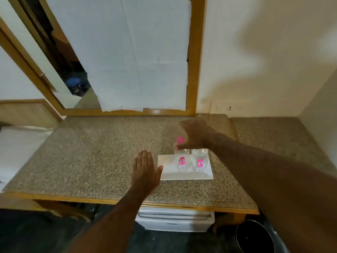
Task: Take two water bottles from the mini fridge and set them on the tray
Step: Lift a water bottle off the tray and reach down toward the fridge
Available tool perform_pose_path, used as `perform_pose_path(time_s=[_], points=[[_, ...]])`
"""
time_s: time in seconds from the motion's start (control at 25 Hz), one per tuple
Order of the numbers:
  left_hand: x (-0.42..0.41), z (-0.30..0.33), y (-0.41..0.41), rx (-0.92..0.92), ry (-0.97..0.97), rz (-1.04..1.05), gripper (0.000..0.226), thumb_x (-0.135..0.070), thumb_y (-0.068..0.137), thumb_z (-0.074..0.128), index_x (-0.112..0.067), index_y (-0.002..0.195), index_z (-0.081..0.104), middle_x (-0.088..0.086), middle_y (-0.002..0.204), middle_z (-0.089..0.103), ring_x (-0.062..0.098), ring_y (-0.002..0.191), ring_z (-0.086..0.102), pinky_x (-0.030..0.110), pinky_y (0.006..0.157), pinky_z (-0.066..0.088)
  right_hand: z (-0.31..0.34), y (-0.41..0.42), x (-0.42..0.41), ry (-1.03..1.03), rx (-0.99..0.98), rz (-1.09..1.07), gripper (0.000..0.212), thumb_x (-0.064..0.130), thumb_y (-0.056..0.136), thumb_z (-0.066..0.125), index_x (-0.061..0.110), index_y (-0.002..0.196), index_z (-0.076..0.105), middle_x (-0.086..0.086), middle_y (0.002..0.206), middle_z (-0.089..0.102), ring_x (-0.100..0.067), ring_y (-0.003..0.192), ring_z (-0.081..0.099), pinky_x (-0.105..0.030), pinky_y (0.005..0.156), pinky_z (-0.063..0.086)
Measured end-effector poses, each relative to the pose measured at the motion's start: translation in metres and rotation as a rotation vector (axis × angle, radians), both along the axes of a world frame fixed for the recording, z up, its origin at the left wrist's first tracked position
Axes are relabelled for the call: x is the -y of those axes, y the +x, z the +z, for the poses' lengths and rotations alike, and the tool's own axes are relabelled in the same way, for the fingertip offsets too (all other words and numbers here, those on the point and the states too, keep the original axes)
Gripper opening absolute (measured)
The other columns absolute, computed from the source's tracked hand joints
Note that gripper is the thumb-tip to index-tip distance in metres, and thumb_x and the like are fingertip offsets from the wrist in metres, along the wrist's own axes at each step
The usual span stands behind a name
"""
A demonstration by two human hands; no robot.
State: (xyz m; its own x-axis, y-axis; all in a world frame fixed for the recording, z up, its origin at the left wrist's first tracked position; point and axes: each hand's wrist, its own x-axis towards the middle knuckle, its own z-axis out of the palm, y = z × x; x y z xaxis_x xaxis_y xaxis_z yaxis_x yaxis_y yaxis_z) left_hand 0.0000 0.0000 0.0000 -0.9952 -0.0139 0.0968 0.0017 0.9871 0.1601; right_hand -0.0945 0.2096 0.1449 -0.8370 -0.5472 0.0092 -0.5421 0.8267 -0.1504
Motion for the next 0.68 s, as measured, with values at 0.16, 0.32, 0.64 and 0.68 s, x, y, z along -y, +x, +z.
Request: perform_pose_path(time_s=[0.16,0.32,0.64,0.68], points=[[-0.001,-0.044,0.021,0.101,0.041,0.045,0.072,-0.049,0.092,0.033,0.004,0.141,0.029,0.029,0.148,0.035,0.043,0.141,0.026,0.057,0.115,0.024,-0.016,-0.006,0.013,0.249,0.074,-0.007,0.077,0.058,0.063,0.076,0.021,0.124,0.049,-0.003,0.126,0.062,-0.028,0.129,0.045,-0.065,0.112,-0.005],[-0.004,-0.070,0.034,0.168,0.089,0.067,0.071,-0.047,0.091,0.032,0.004,0.140,0.030,0.030,0.147,0.036,0.044,0.140,0.027,0.057,0.113,0.025,-0.028,-0.009,0.020,0.387,0.067,0.010,0.063,0.053,0.067,0.076,0.027,0.119,0.053,0.001,0.124,0.064,-0.029,0.133,0.041,-0.069,0.107,-0.012],[0.002,-0.099,0.044,0.265,0.035,0.056,0.078,-0.052,0.094,0.012,0.007,0.143,0.027,0.030,0.152,0.026,0.043,0.143,0.018,0.054,0.114,0.017,-0.024,0.005,0.024,0.296,-0.025,0.016,0.070,0.062,0.061,0.074,0.029,0.120,0.054,-0.004,0.131,0.058,-0.025,0.136,0.037,-0.071,0.109,-0.008],[0.002,-0.100,0.046,0.263,0.025,0.047,0.078,-0.052,0.094,0.014,0.007,0.142,0.028,0.030,0.152,0.027,0.044,0.143,0.019,0.055,0.114,0.017,-0.018,0.011,0.025,0.263,-0.031,0.030,0.069,0.064,0.059,0.074,0.030,0.117,0.056,-0.003,0.128,0.060,-0.025,0.134,0.039,-0.070,0.110,-0.007]])
